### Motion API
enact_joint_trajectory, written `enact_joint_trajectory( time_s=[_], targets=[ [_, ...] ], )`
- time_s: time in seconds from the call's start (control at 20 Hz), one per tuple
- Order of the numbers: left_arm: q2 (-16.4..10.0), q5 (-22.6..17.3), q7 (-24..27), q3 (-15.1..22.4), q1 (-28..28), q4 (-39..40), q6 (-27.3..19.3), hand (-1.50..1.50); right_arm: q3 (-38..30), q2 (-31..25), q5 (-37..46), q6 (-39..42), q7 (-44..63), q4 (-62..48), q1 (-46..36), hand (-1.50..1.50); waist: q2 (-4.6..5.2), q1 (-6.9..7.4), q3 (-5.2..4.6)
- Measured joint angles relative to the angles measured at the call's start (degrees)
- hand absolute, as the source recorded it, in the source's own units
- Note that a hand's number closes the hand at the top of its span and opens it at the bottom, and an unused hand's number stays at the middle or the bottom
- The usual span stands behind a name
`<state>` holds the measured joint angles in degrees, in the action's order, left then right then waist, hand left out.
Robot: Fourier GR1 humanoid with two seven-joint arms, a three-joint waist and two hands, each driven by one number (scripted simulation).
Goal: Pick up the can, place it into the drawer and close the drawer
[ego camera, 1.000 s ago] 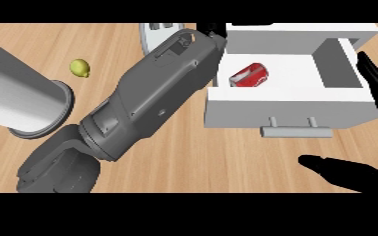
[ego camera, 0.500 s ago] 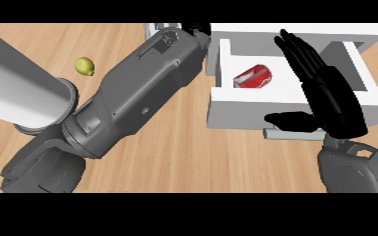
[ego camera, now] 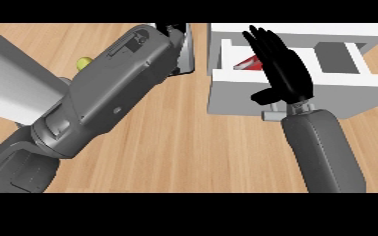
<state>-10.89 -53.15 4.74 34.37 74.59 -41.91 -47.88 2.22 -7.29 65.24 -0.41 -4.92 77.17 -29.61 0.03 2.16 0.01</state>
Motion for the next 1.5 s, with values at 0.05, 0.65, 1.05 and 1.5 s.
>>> enact_joint_trajectory(
  time_s=[0.05,0.65,1.05,1.5],
  targets=[
    [-0.75,0.27,-0.67,0.10,-0.43,-1.11,-0.08,-1.50,0.01,0.41,0.94,-1.82,-0.11,-2.88,-0.52,-1.50,0.00,0.12,0.00],
    [-7.76,3.40,-4.99,-1.29,-6.18,-9.77,1.10,-1.50,-4.40,-0.38,7.53,-20.00,-2.71,-30.01,-13.16,-1.50,-0.49,0.50,-0.79],
    [-10.55,4.68,-7.46,-1.96,-8.20,-14.49,1.00,-1.50,-8.70,-1.95,8.35,-29.35,-3.98,-44.01,-21.11,-1.50,0.05,1.64,-0.75],
    [-12.84,6.26,-10.58,-2.18,-8.99,-19.18,0.45,-1.50,-11.94,-3.45,9.35,-35.84,-2.57,-56.27,-29.39,-1.50,1.17,2.64,-0.09]
  ],
)
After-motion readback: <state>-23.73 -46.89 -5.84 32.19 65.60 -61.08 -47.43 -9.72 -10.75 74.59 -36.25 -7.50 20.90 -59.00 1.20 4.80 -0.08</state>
